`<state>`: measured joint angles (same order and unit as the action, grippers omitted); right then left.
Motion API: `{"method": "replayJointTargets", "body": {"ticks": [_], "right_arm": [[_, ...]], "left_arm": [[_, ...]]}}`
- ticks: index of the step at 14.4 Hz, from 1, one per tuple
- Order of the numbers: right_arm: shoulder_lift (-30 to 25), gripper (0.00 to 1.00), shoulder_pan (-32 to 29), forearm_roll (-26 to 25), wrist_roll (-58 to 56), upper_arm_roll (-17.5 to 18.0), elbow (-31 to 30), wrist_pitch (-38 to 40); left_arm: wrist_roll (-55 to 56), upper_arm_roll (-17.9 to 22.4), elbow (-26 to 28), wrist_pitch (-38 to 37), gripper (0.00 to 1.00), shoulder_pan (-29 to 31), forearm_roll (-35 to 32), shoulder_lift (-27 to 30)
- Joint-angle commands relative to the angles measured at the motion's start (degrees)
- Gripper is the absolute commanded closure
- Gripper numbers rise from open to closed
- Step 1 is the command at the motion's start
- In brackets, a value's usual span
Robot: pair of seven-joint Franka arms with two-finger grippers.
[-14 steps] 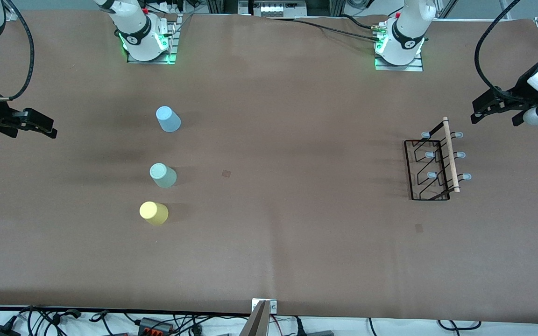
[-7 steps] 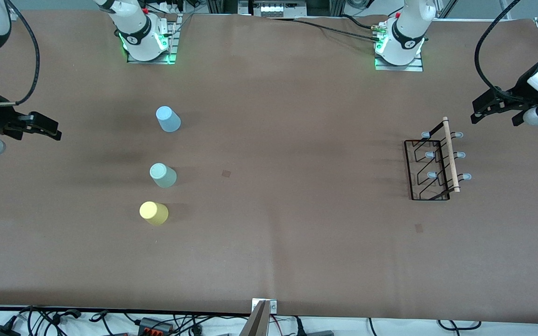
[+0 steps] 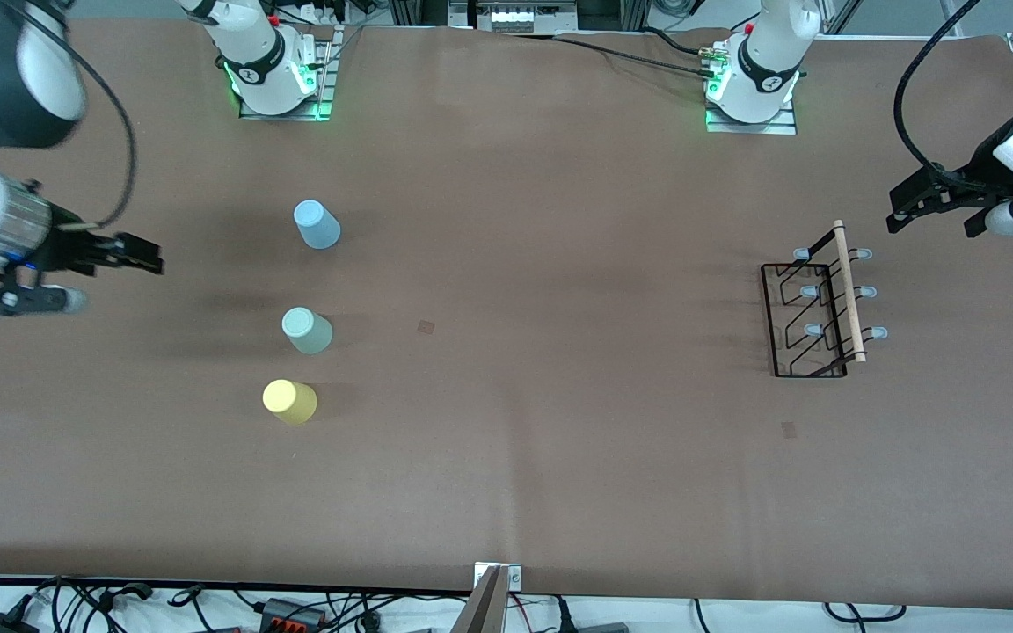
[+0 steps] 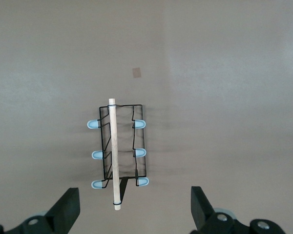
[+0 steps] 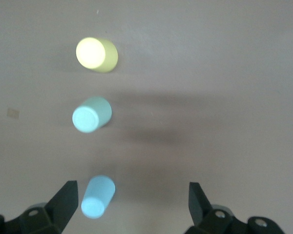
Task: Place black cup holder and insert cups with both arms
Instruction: 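Move the right gripper over the teal cup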
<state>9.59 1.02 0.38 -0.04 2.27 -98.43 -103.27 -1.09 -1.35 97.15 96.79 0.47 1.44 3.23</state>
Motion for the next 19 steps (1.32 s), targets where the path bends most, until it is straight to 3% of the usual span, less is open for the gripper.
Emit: {"method": "replayJointTargets", "body": {"ticks": [1, 4, 7, 19], "right_arm": [[-2.1, 0.00, 1.6, 0.9, 0.7, 0.0, -11.1, -12.7], [-1.8, 0.00, 2.8, 1.0, 1.6, 0.0, -18.6, -24.2], [-0.5, 0.00, 4.5, 0.9, 5.1, 0.0, -22.7, -30.8], [1.7, 0.00, 8.6, 0.9, 7.3, 0.0, -23.5, -33.3]], "left_arm": [[0.6, 0.2, -0.7, -1.1, 0.00, -0.3, -0.7, 0.3], [0.6, 0.3, -0.7, -1.1, 0.00, -0.3, -0.7, 0.2], [0.6, 0.3, -0.7, -1.1, 0.00, -0.3, -0.7, 0.2], [0.6, 0.7, -0.6, -0.8, 0.00, -0.2, -0.7, 0.1]]}}
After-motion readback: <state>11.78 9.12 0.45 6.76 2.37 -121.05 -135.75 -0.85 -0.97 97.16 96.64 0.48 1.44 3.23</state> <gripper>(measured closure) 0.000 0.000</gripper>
